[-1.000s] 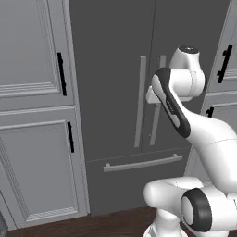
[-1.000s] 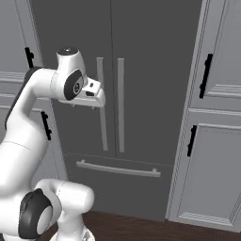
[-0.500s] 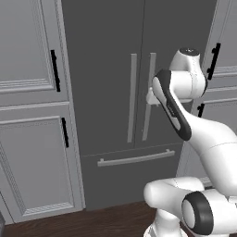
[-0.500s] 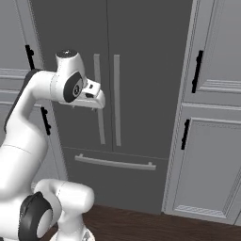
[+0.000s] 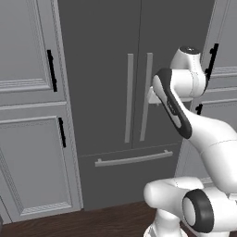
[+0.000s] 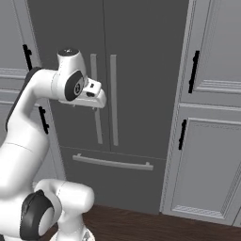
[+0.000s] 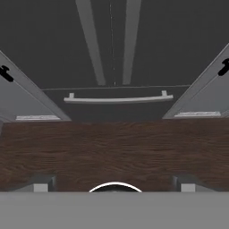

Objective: Take the strawberry from the fridge and place it on top of the pancake, located on the dining counter.

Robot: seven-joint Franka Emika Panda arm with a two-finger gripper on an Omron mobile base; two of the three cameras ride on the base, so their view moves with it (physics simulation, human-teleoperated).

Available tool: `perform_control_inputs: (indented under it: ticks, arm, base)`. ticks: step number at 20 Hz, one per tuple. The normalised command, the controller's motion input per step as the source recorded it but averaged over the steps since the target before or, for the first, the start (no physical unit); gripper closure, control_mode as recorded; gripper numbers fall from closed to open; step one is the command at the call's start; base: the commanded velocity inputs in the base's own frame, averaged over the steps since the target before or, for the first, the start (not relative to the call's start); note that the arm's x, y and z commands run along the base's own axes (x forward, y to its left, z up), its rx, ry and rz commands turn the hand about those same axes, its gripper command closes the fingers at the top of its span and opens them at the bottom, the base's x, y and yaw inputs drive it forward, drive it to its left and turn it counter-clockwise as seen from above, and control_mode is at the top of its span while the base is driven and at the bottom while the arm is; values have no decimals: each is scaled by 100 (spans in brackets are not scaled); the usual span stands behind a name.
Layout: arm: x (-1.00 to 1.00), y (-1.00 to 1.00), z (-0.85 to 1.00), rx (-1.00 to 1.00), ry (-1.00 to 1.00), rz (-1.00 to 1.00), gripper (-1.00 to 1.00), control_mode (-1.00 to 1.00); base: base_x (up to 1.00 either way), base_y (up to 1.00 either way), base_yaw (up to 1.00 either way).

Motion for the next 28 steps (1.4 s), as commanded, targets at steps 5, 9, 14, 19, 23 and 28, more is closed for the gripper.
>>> perform_control_inputs:
  ticks: [5,9,14,19,23,28]
  arm:
    - [47,-7,-3,0,-6,10,-100,-100]
    - [91,-20,-19,0,-13,5,-100,-100]
    - [95,-5,1,0,-32,-1,-100,-100]
    - [86,-33,12,3,-18,-1,-100,-100]
    - [71,-27,25,7,1,-1,-100,-100]
    - [32,1,0,0,0,-7,-100,-100]
  base:
    - [0,0,0]
    - [0,0,0]
    - [0,0,0]
    - [0,0,0]
    - [0,0,0]
    - [0,0,0]
